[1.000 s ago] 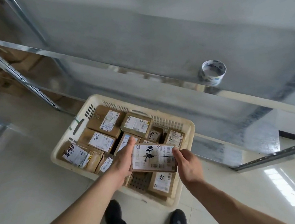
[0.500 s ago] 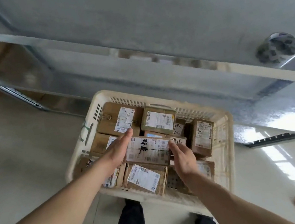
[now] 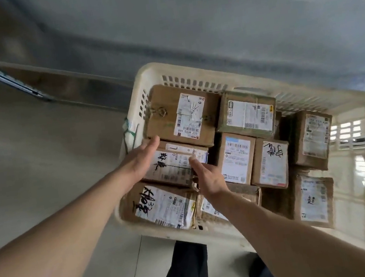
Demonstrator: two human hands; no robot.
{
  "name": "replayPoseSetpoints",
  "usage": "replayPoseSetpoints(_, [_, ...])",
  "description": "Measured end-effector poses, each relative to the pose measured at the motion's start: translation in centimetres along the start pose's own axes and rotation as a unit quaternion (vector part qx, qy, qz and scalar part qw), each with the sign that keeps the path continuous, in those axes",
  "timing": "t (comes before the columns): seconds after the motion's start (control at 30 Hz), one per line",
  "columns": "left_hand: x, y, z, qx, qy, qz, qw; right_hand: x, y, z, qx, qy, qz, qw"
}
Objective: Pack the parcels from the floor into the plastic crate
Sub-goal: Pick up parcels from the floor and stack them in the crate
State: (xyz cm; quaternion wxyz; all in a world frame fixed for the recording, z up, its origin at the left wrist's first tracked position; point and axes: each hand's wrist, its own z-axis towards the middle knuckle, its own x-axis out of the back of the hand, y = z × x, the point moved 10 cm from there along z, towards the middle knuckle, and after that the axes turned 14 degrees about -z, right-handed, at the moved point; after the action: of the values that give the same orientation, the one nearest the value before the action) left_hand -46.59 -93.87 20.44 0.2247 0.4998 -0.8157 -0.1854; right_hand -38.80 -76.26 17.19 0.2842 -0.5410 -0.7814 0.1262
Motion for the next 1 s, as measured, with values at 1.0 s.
replayPoseSetpoints(1.0, [-1.1, 3.1, -4.1, -0.063, 0.041, 0.242, 0.967, 3.0, -2.3, -5.5, 0.010, -0.045, 0.020, 0.999])
